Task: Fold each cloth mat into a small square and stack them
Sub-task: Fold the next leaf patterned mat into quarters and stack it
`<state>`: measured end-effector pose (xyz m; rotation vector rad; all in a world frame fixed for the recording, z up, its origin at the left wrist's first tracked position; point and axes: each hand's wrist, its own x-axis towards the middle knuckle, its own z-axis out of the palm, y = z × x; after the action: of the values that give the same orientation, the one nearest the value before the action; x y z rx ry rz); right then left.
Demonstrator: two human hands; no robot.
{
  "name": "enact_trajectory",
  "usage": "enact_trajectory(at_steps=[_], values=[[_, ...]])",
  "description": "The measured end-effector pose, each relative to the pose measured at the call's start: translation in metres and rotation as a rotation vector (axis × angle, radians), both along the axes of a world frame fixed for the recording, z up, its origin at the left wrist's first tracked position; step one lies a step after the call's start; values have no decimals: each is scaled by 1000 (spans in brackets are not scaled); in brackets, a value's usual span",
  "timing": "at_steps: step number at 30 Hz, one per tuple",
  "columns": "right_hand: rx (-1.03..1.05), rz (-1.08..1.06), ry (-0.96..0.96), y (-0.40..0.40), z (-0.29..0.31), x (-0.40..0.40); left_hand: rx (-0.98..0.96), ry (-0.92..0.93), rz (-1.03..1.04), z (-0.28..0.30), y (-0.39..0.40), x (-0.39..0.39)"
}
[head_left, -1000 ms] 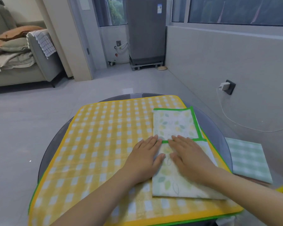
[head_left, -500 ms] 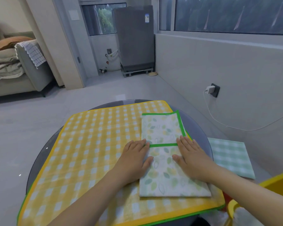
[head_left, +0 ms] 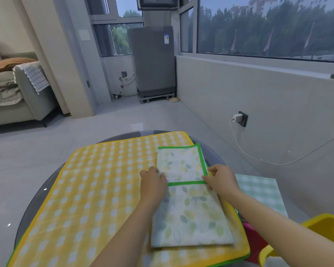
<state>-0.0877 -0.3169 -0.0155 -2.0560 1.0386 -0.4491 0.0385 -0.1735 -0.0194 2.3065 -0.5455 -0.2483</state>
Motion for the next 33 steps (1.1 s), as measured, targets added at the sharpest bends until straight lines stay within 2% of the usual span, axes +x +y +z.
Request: enact_trajectory(at_steps=[6,11,16,24,30,33], values=[[63,-113,26,-11,-2,11,35,26,145,-11,-15,23],[122,-156,25,-15,-2,19,-31,55,202,-12,-16,25],[119,-150,64,-15,0,19,-185,159,241,-11,-11,22],[497,-111,-268,-16,9,0,-571,399,174,0,10,12],[645,61,-312,-24,12,-15,-687,617,98,6,25,15],[695,52,-301,-26,14,-17,-641,590,47,7,33,19]])
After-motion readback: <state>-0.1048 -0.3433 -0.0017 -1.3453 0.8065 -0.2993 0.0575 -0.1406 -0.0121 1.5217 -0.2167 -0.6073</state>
